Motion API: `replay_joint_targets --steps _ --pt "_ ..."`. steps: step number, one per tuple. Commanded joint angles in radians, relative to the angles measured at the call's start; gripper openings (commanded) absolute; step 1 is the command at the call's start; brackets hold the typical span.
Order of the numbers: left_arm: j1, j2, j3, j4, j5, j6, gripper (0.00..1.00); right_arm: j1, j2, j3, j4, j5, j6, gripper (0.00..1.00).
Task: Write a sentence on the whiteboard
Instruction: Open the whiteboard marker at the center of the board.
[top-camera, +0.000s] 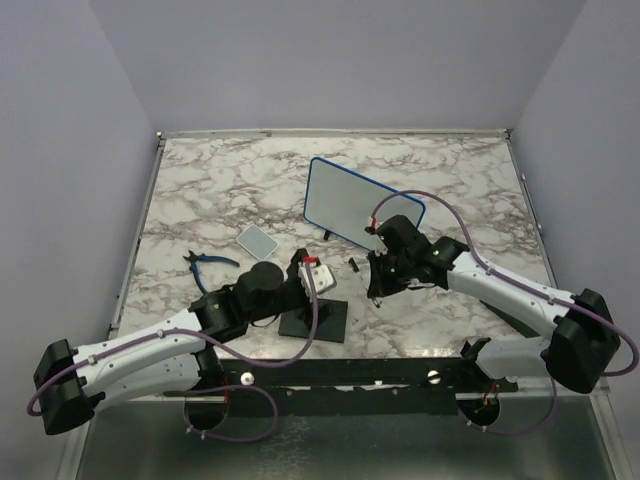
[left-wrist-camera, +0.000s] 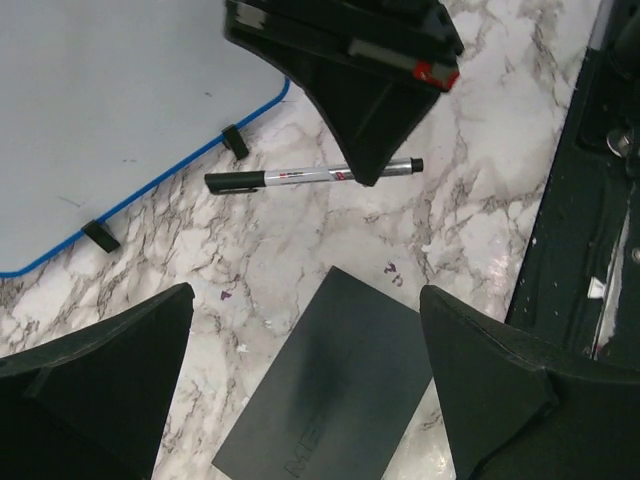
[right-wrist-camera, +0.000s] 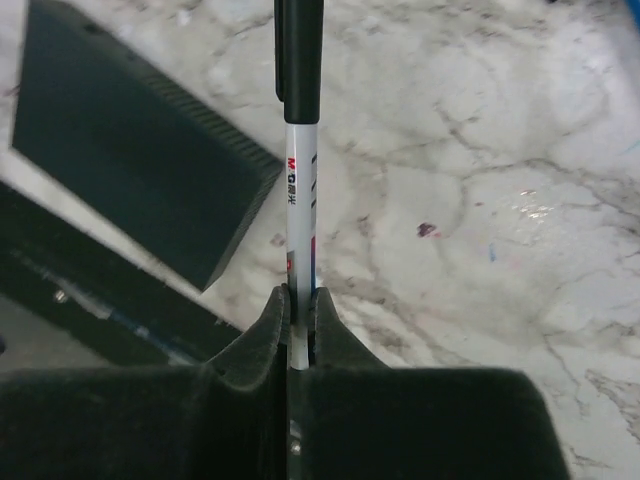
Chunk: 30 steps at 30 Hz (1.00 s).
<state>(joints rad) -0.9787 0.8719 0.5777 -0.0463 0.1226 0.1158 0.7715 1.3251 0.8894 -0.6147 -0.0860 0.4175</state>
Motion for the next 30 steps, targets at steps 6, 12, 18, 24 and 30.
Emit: replay_joint_targets --steps 6,12,18,24,30 --pt "-0.276 -0.094 -0.066 -0.015 -0.330 0.300 0.96 0.006 -0.098 0.067 -0.243 -0.548 -0.077 0.00" --pt "-0.376 -0.014 -0.039 -0.065 -0.344 0.385 0.96 0.006 -0.092 0.078 -0.303 -0.730 -0.116 0.00" --pt "-0.445 0.057 -0.010 -0.122 -0.323 0.406 0.92 0.006 -0.071 0.116 -0.385 -0.787 -0.175 0.01" --pt "-0.492 0.094 0.004 -0.118 -0.394 0.415 0.64 0.006 -0.044 0.136 -0.421 -0.814 -0.213 0.00" --pt "-0.518 0.108 0.006 -0.110 -0.428 0.427 0.50 0.006 -0.030 0.140 -0.413 -0.830 -0.215 0.00"
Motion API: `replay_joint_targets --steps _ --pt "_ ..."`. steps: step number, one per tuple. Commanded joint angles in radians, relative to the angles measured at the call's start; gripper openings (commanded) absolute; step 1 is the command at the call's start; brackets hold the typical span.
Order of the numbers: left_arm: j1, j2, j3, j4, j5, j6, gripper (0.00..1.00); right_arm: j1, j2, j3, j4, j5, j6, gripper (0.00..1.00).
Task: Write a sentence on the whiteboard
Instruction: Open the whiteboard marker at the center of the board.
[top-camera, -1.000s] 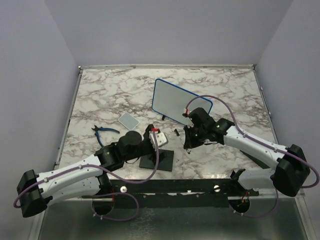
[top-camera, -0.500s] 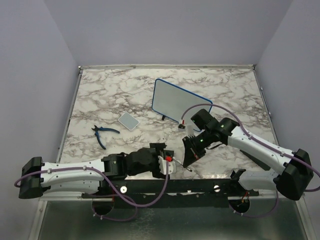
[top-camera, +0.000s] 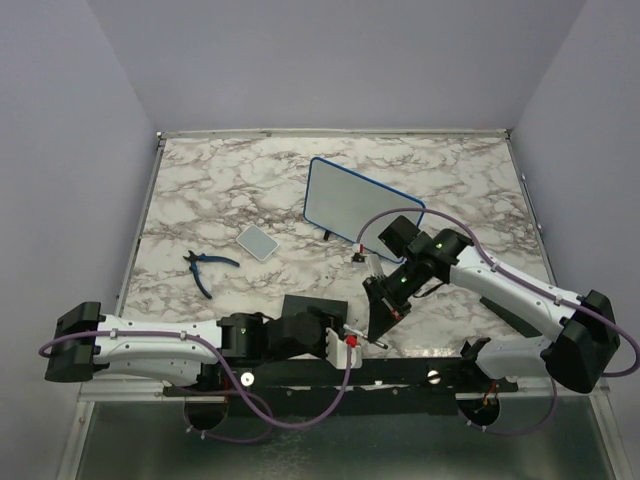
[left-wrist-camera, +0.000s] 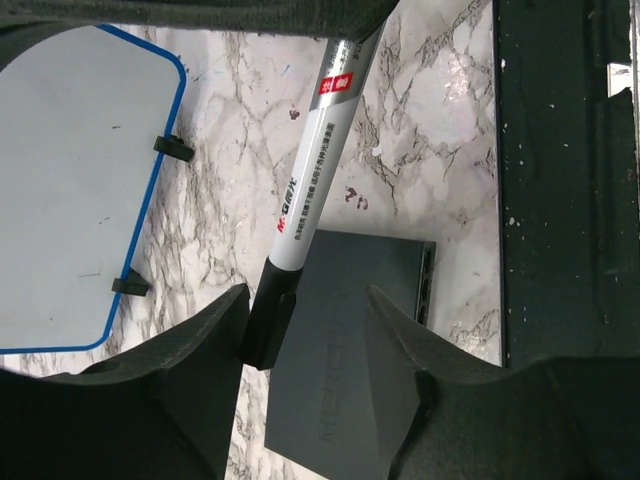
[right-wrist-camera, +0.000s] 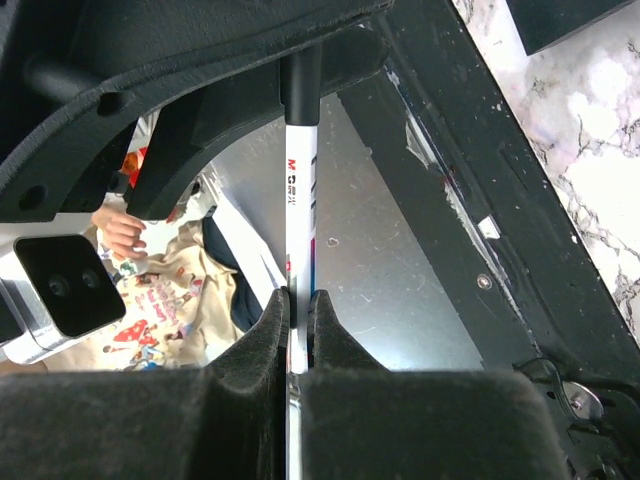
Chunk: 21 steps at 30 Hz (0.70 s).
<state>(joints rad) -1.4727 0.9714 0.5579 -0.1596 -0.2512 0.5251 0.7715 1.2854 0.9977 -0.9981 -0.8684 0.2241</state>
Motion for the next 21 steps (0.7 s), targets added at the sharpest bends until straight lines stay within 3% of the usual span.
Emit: replay_joint_targets --steps 1,8,13,17,21 --pt "-0.026 0.010 0.026 0.004 -0.059 0.019 0.49 0.005 0.009 0.032 -0.030 -0.049 -0.023 0.00" --pt "-0.041 0.067 0.056 0.022 -0.071 0.010 0.35 0.006 0.006 0.023 -0.019 -0.063 -0.012 0.00" --pt "-0.049 0.093 0.061 0.046 -0.086 -0.004 0.33 0.006 0.008 0.015 -0.004 -0.071 -0.006 0.00" --pt "-0.051 0.084 0.056 0.050 -0.087 -0.005 0.20 0.006 0.008 0.012 -0.008 -0.061 -0.009 0.00" --pt "-0.052 0.070 0.045 0.049 -0.101 0.001 0.00 0.006 -0.002 0.033 -0.003 0.001 0.011 0.00"
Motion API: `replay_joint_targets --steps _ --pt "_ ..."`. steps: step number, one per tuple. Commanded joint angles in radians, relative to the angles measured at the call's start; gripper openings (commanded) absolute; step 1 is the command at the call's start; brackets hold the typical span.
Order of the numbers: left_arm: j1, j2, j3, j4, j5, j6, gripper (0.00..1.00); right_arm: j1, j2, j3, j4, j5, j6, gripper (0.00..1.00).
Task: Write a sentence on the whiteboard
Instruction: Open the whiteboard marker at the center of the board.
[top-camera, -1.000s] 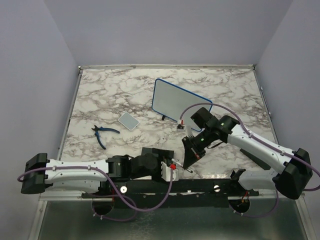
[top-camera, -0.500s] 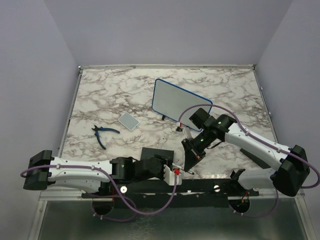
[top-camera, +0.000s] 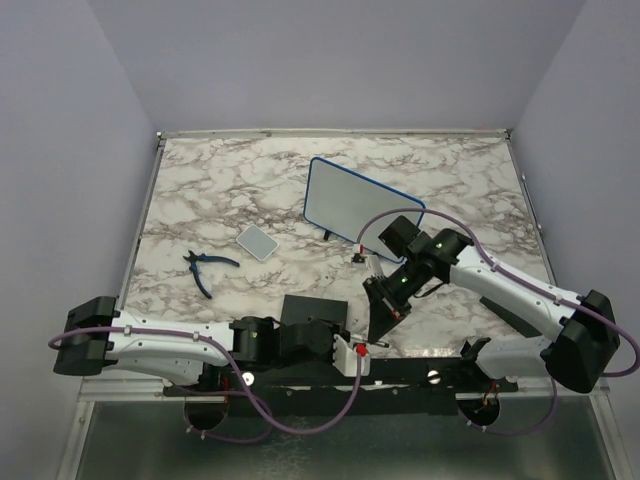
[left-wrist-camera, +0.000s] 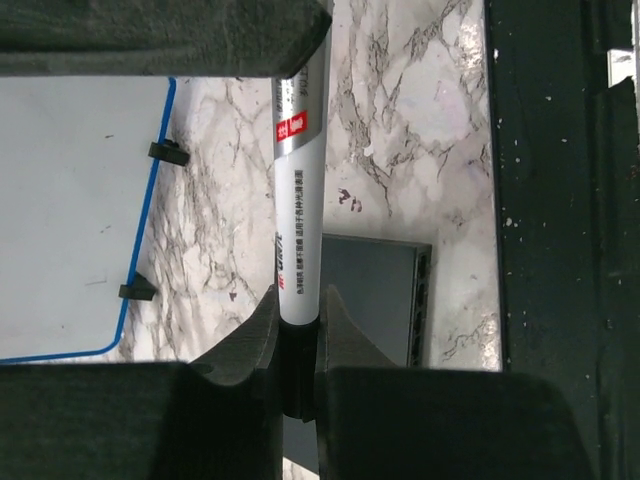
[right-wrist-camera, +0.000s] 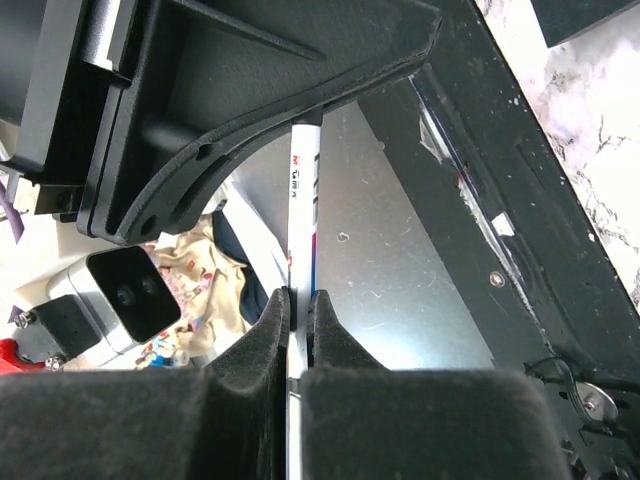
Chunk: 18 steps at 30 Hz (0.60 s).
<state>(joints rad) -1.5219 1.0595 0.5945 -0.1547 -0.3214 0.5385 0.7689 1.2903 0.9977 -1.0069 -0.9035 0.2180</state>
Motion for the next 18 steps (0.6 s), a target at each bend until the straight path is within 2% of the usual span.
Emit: replay_joint_targets --steps 1,3,4,5,8,10,13,18 --pt "-0.004 -0.021 0.006 0.045 -0.036 -0.014 0.00 0.008 -0.011 0.045 0.010 0.062 0.028 0.05" --pt "-0.004 -0.035 -0.004 0.045 -0.057 -0.011 0.00 0.008 -0.022 0.074 0.019 0.131 0.059 0.24" --pt "-0.005 -0.045 -0.012 0.050 -0.071 -0.011 0.00 0.008 -0.035 0.086 0.033 0.167 0.082 0.38" --pt "-0.006 -0.060 -0.020 0.056 -0.089 -0.016 0.00 0.009 -0.051 0.099 0.049 0.206 0.107 0.47" --pt "-0.002 -0.123 -0.063 0.090 -0.131 -0.019 0.00 0.005 -0.106 0.143 0.093 0.367 0.171 0.66" --pt "0.001 -0.166 -0.087 0.106 -0.152 -0.034 0.00 -0.002 -0.133 0.172 0.112 0.458 0.193 0.72" --pt "0.012 -0.216 -0.115 0.120 -0.164 -0.061 0.00 -0.029 -0.163 0.195 0.142 0.528 0.209 0.74" --pt "0.048 -0.236 -0.117 0.130 -0.172 -0.091 0.00 -0.039 -0.203 0.196 0.231 0.482 0.197 0.75"
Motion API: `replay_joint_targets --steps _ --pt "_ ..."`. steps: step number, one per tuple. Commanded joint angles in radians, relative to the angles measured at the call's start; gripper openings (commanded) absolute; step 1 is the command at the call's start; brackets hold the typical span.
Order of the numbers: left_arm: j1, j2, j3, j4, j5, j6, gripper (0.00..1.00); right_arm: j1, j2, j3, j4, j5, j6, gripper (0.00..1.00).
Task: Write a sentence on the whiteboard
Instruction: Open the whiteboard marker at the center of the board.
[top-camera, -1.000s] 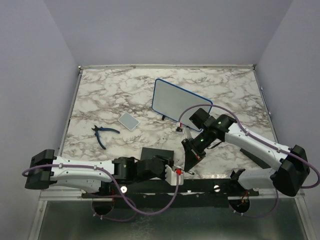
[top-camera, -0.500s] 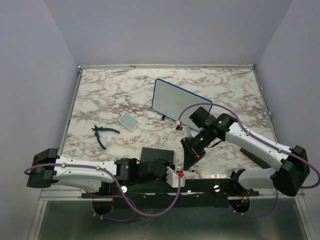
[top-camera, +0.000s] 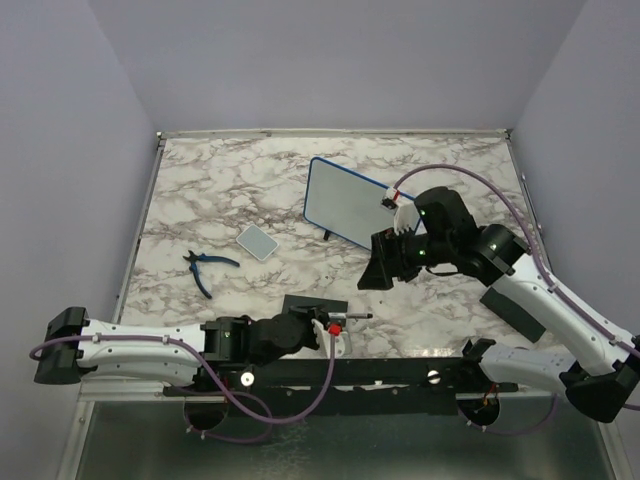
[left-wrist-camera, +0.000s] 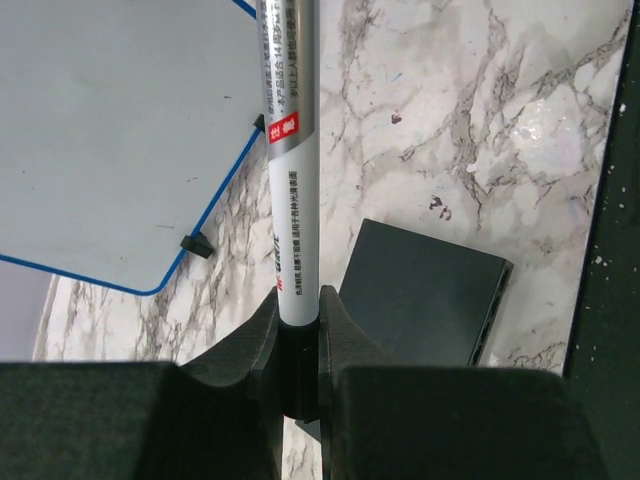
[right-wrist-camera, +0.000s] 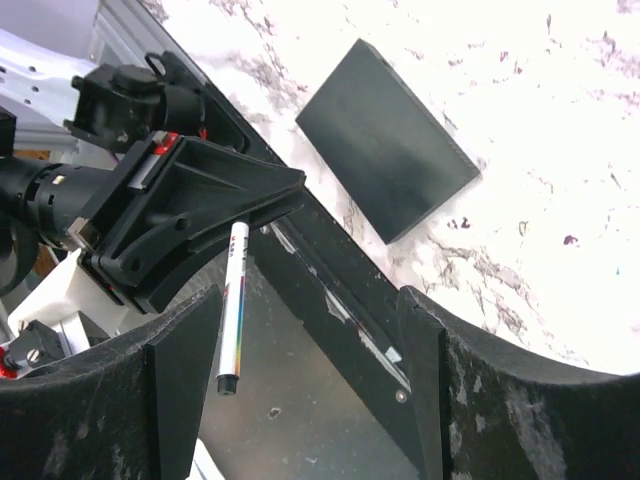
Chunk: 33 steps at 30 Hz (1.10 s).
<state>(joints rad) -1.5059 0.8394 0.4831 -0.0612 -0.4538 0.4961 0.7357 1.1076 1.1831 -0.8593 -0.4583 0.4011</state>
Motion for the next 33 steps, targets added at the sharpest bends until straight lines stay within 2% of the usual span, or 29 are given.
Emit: replay_joint_targets --steps 1,7,10,17,25,33 --pt "0.048 -0.018 -0.001 0.037 -0.022 -0.055 0.00 -0.006 -0.024 -0.003 0.097 0.014 0.013 0.75" --pt "0.187 -0.024 0.018 0.046 0.167 -0.112 0.00 -0.006 -0.052 -0.106 0.165 -0.105 0.041 0.72" --pt "0.220 -0.011 0.028 0.046 0.208 -0.120 0.00 -0.004 -0.091 -0.163 0.242 -0.137 0.090 0.72" --pt "0.222 0.036 0.051 0.032 0.257 -0.115 0.00 0.005 -0.081 -0.201 0.323 -0.129 0.127 0.69" --pt "0.222 0.028 0.056 0.028 0.257 -0.125 0.00 0.039 -0.008 -0.188 0.321 -0.120 0.106 0.58" --pt "0.224 0.059 0.077 0.021 0.274 -0.138 0.00 0.073 0.009 -0.194 0.303 -0.074 0.104 0.56"
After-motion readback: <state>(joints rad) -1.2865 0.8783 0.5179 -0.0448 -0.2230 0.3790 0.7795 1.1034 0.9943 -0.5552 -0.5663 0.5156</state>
